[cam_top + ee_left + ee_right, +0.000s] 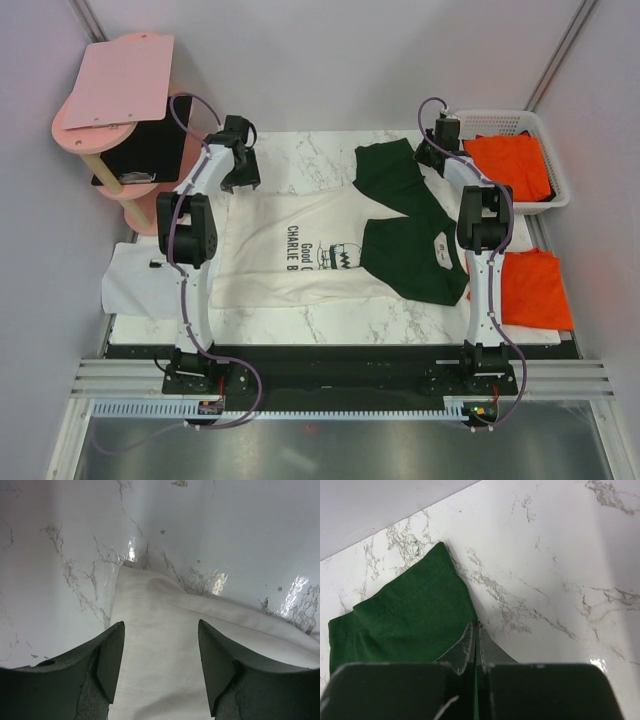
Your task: Fold and stack the t-shirts
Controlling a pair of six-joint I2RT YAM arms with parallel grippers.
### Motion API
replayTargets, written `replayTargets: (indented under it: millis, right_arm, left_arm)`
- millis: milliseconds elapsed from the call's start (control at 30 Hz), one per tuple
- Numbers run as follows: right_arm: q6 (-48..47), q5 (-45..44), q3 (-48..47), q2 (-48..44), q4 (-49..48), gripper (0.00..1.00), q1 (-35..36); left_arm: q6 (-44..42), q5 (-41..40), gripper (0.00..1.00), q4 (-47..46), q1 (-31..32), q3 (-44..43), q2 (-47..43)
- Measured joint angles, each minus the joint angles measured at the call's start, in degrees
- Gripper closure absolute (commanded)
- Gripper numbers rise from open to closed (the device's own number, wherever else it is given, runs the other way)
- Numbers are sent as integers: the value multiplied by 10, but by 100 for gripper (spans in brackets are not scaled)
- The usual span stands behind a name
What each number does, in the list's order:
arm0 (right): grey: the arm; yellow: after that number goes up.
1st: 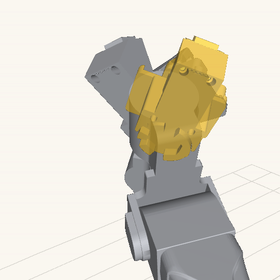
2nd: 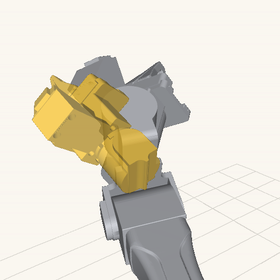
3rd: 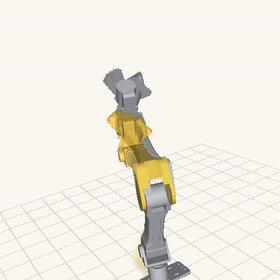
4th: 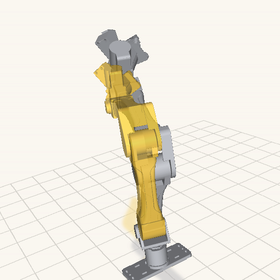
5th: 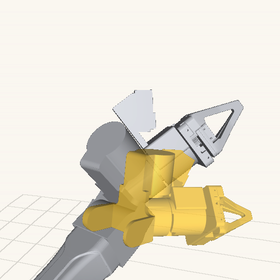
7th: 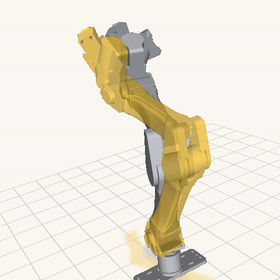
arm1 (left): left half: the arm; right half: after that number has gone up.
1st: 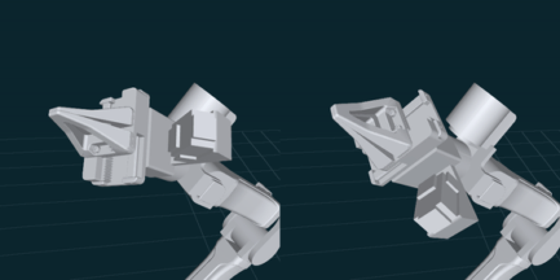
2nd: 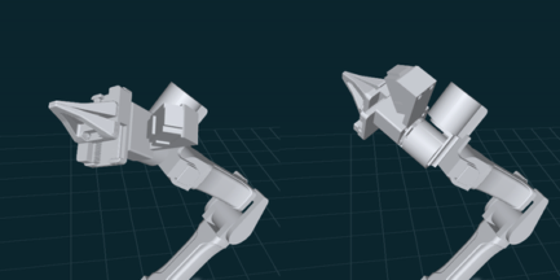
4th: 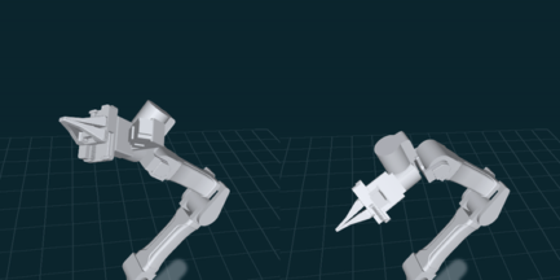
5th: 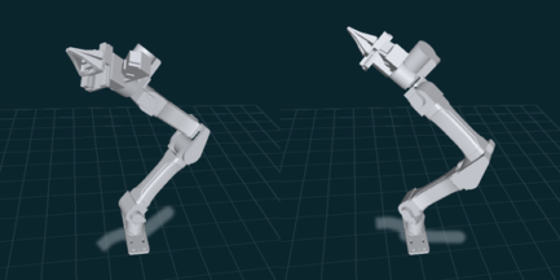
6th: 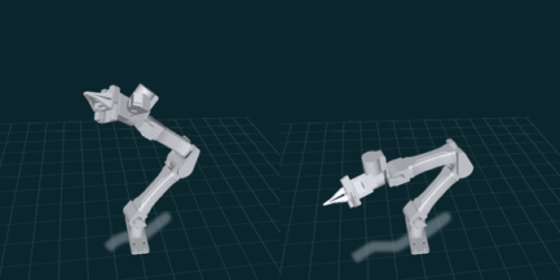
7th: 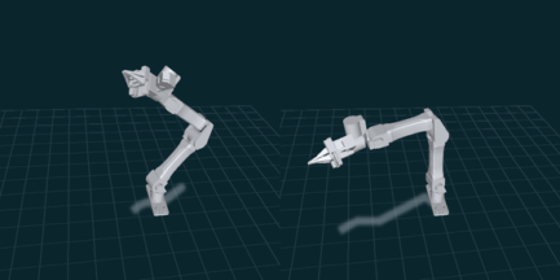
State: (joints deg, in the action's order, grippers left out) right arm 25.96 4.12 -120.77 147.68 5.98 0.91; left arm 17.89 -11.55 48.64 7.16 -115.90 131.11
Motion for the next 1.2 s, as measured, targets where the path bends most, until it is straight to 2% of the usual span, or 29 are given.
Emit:
replayTargets:
  millis: [400, 967, 1033, 1133, 1167, 1200]
  right_arm:
    - [3, 0, 2, 0, -4, 100, 0]
    - [7, 17, 10, 0, -21, 100, -2]
    - [9, 21, 11, 0, -21, 100, -2]
    - [9, 28, 11, 0, -21, 100, -2]
    - [9, 30, 11, 0, -21, 100, -3]
    - [9, 33, 11, 0, -21, 100, -3]
  left_arm:
    - [-20, -15, 35, 7, 1, -38, 39]
    - [-39, -76, 29, 27, 2, -73, 84]
    - [-39, -78, 33, 27, 1, -77, 88]
    - [-39, -78, 56, 27, -1, -81, 90]
    - [-39, -78, 77, 27, -2, -82, 91]
    - [-39, -78, 88, 27, -3, -83, 93]
